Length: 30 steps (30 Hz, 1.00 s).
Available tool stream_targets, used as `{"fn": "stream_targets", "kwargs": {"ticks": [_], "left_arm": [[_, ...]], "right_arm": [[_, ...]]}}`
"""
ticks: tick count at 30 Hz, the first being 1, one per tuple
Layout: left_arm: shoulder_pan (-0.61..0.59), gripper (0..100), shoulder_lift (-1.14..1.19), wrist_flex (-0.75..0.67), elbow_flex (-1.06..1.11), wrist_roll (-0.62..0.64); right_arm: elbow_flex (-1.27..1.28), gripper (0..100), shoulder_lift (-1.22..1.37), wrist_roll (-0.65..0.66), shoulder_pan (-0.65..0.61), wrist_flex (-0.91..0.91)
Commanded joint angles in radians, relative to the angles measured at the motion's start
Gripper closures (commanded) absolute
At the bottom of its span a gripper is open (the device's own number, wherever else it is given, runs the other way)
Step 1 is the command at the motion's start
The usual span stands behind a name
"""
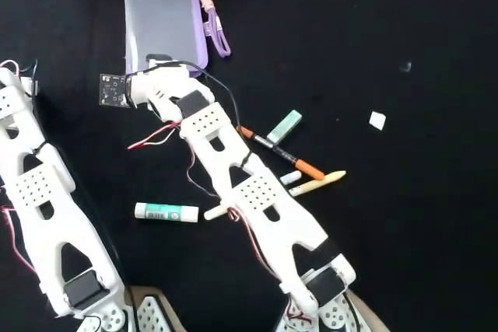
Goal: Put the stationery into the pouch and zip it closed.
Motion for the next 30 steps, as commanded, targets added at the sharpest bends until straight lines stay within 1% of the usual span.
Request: {"fn": "stream_targets", "kwargs": {"ticks": [1,5,9,11,17,19,23,27,30], "left_arm": [[-0.012,77,-0.015,-0.014,-0.025,0.009],[-0.01,77,-0.015,-0.014,-0.025,0.009],[-0.01,77,-0.015,-0.015,-0.025,0.009],[-0.01,77,-0.015,-0.015,-0.025,0.009],[-0.01,77,-0.015,-0.015,-0.025,0.009],[-0.01,77,-0.015,-0.015,-0.025,0.009],[-0.01,77,-0.015,-0.015,-0.025,0.009],[-0.01,77,-0.015,-0.015,-0.025,0.009],[-0.01,77,-0.015,-0.015,-0.025,0.009]], "right_arm": [[-0.058,80.8,-0.019,0.014,0.012,-0.031],[-0.058,81.5,-0.022,0.014,0.012,-0.031],[-0.058,90.0,-0.053,0.014,0.012,-0.031],[-0.058,92.8,-0.067,0.014,0.009,-0.031],[-0.056,87.2,-0.054,0.014,0.008,-0.031],[-0.056,87.0,-0.048,0.014,0.011,-0.037],[-0.045,86.8,-0.044,0.014,0.014,-0.115],[-0.053,87.1,-0.022,0.02,0.009,-0.13],[-0.047,87.1,0.012,0.109,0.011,-0.15]]}}
